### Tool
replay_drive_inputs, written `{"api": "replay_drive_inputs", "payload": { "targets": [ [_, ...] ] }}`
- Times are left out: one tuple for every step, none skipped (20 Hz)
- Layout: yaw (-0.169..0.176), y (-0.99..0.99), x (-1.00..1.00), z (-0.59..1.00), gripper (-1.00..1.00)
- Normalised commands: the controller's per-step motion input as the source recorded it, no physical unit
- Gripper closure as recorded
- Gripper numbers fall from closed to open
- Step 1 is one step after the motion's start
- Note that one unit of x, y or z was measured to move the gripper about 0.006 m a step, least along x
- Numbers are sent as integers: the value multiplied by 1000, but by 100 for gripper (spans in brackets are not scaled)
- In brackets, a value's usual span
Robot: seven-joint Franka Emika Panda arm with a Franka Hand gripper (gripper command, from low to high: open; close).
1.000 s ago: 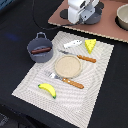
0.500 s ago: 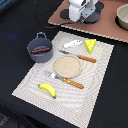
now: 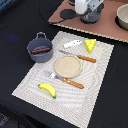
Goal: Interact with the objects in diverse but meaningful ways.
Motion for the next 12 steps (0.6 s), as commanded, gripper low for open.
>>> {"api": "replay_drive_inputs", "payload": {
  "targets": [
    [0, -240, 229, 534, -100],
    [0, -386, 180, 420, -100],
    [0, -429, 200, 346, -100],
    [0, -540, 197, 326, -100],
    [0, -606, 214, 323, -100],
    [0, -660, 203, 343, -100],
    [0, -694, 223, 354, -100],
    [-2, -729, 223, 346, -100],
    [-6, -771, 263, 306, -100],
    [-16, -823, 223, 271, -100],
    [-31, -880, 154, 240, -100],
    [-32, -886, 114, 154, -100]
  ]
}}
